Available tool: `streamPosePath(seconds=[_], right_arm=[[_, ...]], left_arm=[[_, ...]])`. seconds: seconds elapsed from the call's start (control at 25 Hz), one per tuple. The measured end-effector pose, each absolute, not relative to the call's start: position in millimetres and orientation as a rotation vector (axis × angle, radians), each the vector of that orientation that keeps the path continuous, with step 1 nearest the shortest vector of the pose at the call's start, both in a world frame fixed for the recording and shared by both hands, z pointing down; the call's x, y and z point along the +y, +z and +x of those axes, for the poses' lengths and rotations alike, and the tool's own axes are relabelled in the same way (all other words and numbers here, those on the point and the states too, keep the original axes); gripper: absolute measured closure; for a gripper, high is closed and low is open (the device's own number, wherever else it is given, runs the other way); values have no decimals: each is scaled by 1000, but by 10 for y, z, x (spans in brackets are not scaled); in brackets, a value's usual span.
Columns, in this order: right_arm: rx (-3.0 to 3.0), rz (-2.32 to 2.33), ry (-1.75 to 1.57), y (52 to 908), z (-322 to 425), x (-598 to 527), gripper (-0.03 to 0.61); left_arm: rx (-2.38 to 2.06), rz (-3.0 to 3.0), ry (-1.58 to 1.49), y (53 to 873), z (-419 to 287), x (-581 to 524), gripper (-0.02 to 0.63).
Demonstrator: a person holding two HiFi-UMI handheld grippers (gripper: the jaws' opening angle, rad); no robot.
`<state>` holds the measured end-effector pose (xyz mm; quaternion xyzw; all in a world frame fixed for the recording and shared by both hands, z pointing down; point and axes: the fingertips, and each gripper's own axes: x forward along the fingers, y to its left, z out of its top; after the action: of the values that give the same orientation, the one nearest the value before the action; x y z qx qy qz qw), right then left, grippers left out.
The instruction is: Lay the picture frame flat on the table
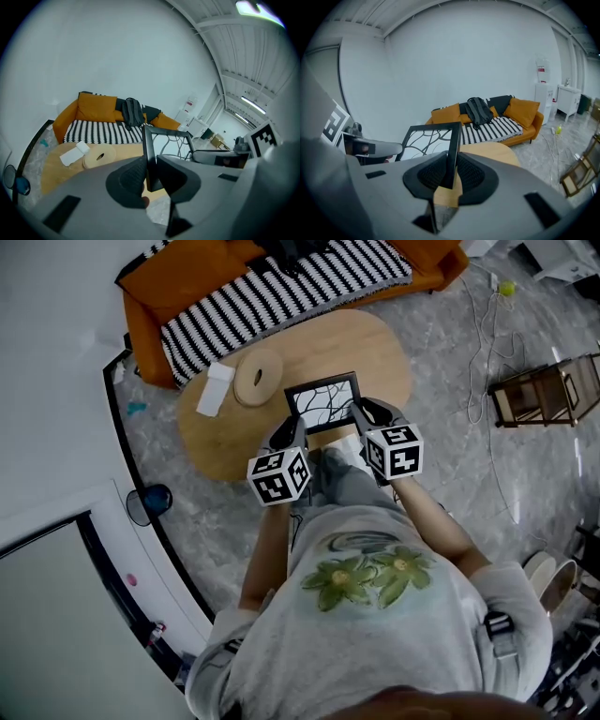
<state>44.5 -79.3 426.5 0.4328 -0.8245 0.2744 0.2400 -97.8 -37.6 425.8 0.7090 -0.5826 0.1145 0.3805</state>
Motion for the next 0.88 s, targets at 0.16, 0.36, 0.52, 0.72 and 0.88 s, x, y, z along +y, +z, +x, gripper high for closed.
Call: streamPosePath(seconds=[0.16,0.36,0.52,0.72,0.88], right_arm=[[-2239,1161,763,4403,402,-827,502],[-2220,1134,772,4549,372,-885,502],[-2207,1123,788,4673,367,-919,502],[-2187,1107,801,4830,360,-952,501],[-2173,1088,810,4910,356,-963,500]], left_arm=[[-1472,1772,282,4401,-1017,-398,535],[-1464,1739,296,4557,-1039,-439,534],[-1457,1725,306,4677,-1043,-468,535],[-1444,1704,324,4834,-1051,-510,535],[-1428,1687,339,4921,-1052,-518,535]])
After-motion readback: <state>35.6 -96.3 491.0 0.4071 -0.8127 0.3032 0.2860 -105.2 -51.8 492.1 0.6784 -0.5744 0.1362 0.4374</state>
